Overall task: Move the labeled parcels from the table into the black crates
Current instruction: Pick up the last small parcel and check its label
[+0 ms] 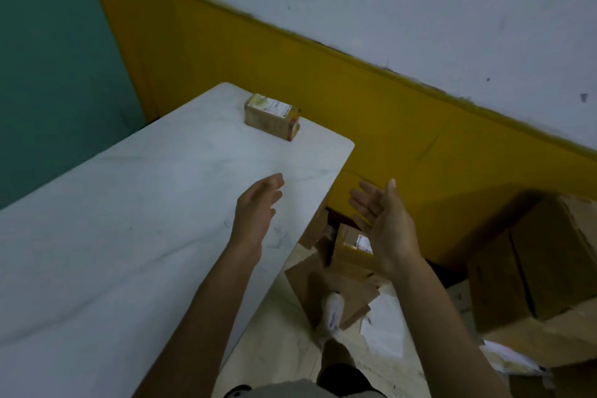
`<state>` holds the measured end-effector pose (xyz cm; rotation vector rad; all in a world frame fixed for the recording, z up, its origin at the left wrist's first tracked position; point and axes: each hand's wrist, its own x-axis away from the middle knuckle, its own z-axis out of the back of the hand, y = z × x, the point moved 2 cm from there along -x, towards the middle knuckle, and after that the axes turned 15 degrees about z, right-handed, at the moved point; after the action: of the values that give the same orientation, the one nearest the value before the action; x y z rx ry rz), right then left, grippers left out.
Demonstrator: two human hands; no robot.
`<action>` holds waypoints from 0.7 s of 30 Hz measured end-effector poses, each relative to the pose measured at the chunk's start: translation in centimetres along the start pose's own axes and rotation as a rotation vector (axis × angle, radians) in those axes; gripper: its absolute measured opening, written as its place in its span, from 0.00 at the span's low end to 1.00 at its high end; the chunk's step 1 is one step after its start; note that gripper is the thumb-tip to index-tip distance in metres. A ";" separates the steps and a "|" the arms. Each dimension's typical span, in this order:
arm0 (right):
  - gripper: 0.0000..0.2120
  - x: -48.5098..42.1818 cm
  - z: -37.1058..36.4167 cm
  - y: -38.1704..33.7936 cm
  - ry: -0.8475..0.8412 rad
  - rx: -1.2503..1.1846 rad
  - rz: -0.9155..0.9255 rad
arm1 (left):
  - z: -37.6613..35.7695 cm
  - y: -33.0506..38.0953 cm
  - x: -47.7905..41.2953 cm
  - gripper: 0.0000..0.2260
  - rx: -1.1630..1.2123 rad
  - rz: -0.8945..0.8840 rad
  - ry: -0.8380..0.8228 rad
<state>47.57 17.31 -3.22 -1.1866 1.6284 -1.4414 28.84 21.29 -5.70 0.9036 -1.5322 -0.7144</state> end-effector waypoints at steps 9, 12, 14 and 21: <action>0.23 -22.4 2.5 1.8 -0.186 0.092 -0.138 | -8.3 3.5 -14.4 0.12 0.104 0.055 0.239; 0.25 -29.9 3.0 2.5 -0.282 0.149 -0.197 | -11.1 3.8 -18.3 0.13 0.151 0.121 0.320; 0.25 -33.8 2.8 3.1 -0.351 0.185 -0.230 | -12.3 3.8 -20.1 0.12 0.180 0.153 0.355; 0.20 -39.1 -0.2 7.6 -0.503 0.229 -0.420 | -11.8 4.2 -24.7 0.08 0.224 0.255 0.523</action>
<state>60.63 53.31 -14.27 -1.6526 0.8839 -1.3738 40.91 45.12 -13.07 0.9468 -1.2344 -0.1041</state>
